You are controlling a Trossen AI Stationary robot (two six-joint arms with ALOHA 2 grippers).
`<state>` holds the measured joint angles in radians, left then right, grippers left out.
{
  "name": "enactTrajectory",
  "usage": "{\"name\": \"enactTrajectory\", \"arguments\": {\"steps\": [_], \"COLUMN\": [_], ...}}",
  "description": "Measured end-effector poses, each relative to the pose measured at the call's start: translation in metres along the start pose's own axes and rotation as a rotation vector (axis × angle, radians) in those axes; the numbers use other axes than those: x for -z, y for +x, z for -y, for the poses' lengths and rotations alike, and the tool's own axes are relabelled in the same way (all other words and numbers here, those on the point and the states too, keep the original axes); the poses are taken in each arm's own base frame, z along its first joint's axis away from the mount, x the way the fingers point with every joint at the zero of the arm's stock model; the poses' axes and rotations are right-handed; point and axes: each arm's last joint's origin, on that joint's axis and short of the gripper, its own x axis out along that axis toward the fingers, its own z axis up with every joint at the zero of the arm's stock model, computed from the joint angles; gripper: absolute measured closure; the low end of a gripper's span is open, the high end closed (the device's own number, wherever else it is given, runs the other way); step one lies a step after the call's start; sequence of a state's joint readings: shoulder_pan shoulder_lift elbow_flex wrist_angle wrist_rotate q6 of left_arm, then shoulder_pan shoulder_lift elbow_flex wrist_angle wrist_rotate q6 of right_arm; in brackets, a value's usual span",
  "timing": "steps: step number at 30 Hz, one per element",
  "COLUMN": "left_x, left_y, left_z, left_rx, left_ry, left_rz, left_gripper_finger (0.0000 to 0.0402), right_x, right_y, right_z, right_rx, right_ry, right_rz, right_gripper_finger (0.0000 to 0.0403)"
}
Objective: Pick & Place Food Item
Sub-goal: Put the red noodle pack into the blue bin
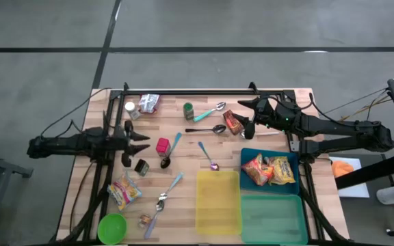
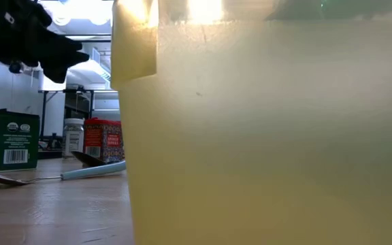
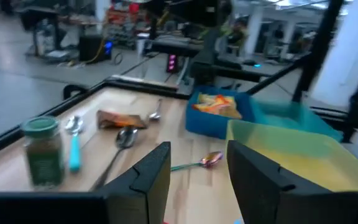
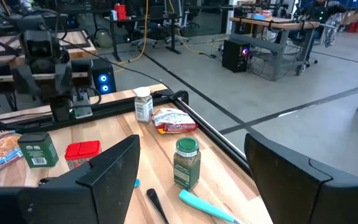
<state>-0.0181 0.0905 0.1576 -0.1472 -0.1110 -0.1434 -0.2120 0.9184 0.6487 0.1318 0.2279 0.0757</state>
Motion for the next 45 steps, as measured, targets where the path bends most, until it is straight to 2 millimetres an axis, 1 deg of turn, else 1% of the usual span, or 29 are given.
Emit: {"name": "enactTrajectory", "arguments": {"steps": [4, 8, 12, 17, 19, 21, 24, 28, 32, 34, 36, 40, 45], "left_x": [-0.007, -0.017, -0.032, -0.055, -0.063, -0.065, -0.062, -0.053, -0.042, -0.036, -0.031, -0.024, -0.018], "left_y": [-0.001, 0.009, 0.026, 0.052, 0.063, 0.074, 0.09, 0.105, 0.11, 0.11, 0.11, 0.115, 0.124], "left_z": [-0.002, -0.003, 0.0, 0.001, -0.002, -0.007, -0.02, -0.049, -0.083, -0.099, -0.112, -0.129, -0.137], "left_rx": [-0.13, -0.26, -0.322, -0.397, -0.448, -0.503, -0.586, -0.671, -0.713, -0.738, -0.748, -0.752, -0.741], "left_ry": [-0.059, -0.089, -0.065, -0.075, -0.105, -0.119, -0.124, -0.169, -0.266, -0.32, -0.323, -0.273, -0.193], "left_rz": [-0.11, -0.183, -0.247, -0.3, -0.307, -0.331, -0.402, -0.554, -0.726, -0.765, -0.798, -0.824, -0.91], "left_gripper_finger": [0.0243, 0.0243, 0.0243, 0.0243, 0.0243, 0.0243, 0.0243, 0.0243, 0.0243, 0.0243, 0.0243, 0.0243, 0.0243], "right_x": [0.0, 0.0, 0.0, 0.0, 0.0, 0.0, 0.0, 0.0, 0.0, 0.0, 0.0, 0.0, 0.0], "right_y": [0.0, 0.0, 0.0, 0.0, 0.0, 0.0, 0.0, 0.0, 0.0, 0.0, 0.0, 0.0, 0.0], "right_z": [0.0, 0.0, 0.0, 0.0, 0.0, 0.0, 0.0, 0.0, 0.0, 0.0, 0.0, 0.0, 0.0], "right_rx": [-0.001, -0.001, 0.0, 0.0, 0.0, 0.0, 0.0, 0.0, 0.0, 0.0, 0.001, 0.0, 0.001], "right_ry": [0.001, 0.001, 0.002, 0.002, 0.0, 0.001, 0.0, 0.0, 0.001, 0.0, 0.002, 0.001, 0.001], "right_rz": [0.0, 0.0, 0.0, 0.0, 0.0, 0.0, 0.0, 0.0, 0.0, 0.0, 0.0, 0.0, 0.0], "right_gripper_finger": [0.0116, 0.0116, 0.0116, 0.0116, 0.0116, 0.0116, 0.0116, 0.0116, 0.0116, 0.0116, 0.0116, 0.0116, 0.0116]}}
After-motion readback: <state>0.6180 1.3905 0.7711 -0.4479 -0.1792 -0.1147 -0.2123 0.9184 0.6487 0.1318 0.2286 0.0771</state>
